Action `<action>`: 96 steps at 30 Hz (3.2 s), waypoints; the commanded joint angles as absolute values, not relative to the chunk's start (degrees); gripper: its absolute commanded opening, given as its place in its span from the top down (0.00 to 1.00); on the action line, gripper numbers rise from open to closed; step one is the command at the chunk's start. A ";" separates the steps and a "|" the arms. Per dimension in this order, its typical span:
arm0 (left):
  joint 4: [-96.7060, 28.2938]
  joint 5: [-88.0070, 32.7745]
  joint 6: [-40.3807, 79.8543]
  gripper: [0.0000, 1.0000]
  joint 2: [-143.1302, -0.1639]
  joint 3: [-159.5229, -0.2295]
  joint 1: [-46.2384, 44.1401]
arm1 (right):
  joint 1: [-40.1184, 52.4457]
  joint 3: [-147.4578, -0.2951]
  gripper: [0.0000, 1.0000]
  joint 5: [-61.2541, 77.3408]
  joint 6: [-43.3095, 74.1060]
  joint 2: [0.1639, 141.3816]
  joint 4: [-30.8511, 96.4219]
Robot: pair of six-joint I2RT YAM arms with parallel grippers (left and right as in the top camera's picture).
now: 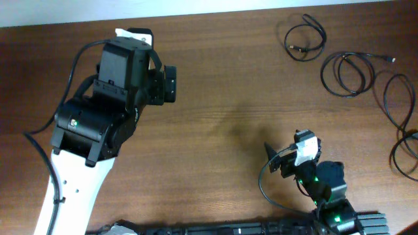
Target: Untangle cables
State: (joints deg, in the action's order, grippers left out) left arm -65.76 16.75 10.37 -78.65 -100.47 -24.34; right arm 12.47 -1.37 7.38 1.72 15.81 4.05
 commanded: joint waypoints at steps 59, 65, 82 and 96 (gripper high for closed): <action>-65.69 16.93 11.09 0.01 -78.54 -101.03 -24.12 | 12.73 -0.32 0.01 6.87 1.98 0.21 3.81; -65.69 16.93 11.09 0.01 -78.54 -101.03 -24.12 | 12.75 -0.32 0.01 6.87 1.98 0.21 3.81; -65.69 16.93 11.07 0.01 -78.76 -101.03 -24.12 | 12.73 -0.32 0.01 6.87 1.98 0.21 3.81; -65.71 16.93 11.09 0.01 -78.87 -101.03 -24.12 | 12.73 -0.32 0.01 6.87 1.98 0.21 3.81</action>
State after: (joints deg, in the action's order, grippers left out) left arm -65.80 16.75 10.35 -78.65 -100.47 -24.34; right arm 12.47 -0.75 7.38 1.74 0.84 3.66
